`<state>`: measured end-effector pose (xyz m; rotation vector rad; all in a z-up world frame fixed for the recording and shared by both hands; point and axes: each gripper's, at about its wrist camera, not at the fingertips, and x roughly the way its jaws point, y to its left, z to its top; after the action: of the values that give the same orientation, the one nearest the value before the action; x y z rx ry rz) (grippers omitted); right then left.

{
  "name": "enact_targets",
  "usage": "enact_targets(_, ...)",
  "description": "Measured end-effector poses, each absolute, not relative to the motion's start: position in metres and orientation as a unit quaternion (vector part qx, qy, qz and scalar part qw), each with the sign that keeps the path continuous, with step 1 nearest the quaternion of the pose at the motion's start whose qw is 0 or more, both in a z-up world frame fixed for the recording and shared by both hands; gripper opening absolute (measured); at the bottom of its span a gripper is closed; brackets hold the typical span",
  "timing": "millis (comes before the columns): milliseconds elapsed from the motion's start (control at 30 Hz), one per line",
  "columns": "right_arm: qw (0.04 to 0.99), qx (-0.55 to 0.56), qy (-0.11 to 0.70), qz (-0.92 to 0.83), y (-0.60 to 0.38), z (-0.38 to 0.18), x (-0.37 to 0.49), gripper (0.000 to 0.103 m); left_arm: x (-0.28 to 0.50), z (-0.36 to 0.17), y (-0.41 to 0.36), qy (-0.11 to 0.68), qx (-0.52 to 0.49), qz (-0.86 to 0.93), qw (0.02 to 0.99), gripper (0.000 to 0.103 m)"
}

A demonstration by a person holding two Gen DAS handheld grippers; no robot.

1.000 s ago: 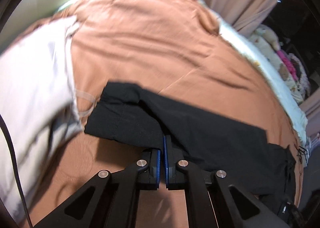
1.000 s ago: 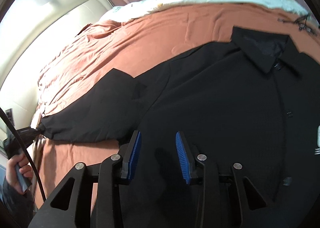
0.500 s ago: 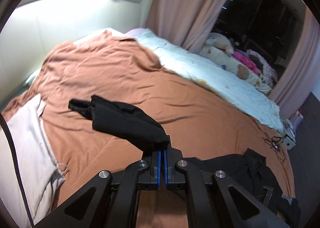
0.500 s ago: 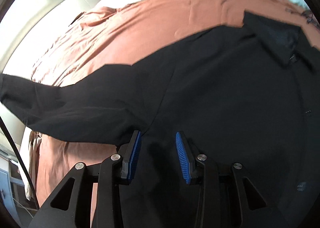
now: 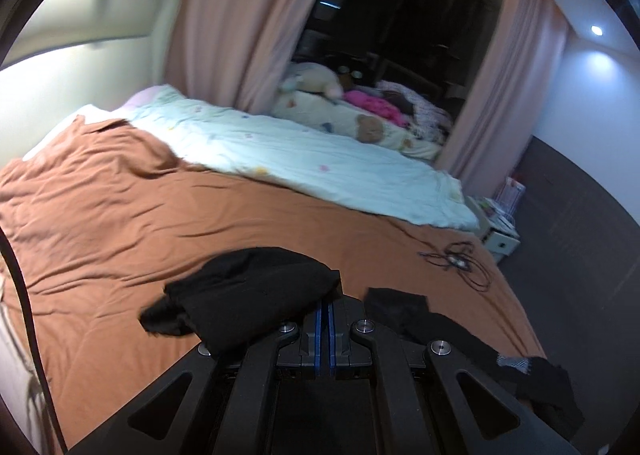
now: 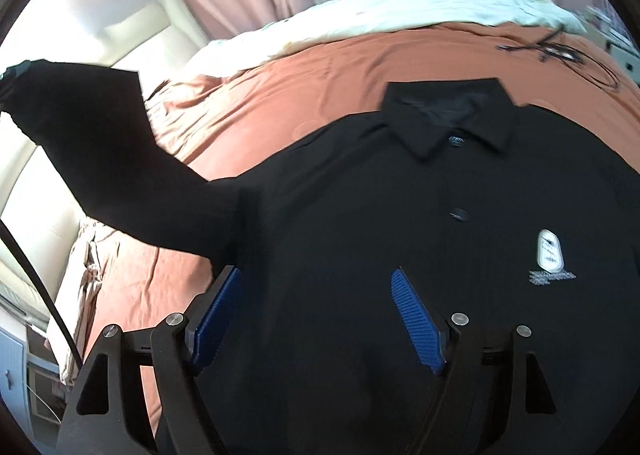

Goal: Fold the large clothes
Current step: 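Grasp a black sleeve cuff with the left gripper and fold it across the shirt body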

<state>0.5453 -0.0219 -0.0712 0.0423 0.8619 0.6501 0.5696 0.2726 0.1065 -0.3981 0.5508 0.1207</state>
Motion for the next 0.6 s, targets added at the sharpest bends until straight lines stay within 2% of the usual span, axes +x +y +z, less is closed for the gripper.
enact_targets(367, 0.887, 0.058, 0.388, 0.246, -0.142, -0.065, 0.521, 0.076, 0.636, 0.113, 0.138, 0.290, -0.162, -0.065, 0.941, 0.002)
enact_targets(600, 0.895, 0.077, 0.387, 0.210, -0.195, -0.067, 0.512, 0.076, 0.679, 0.072, 0.048, 0.337, -0.144, -0.162, 0.916, 0.002)
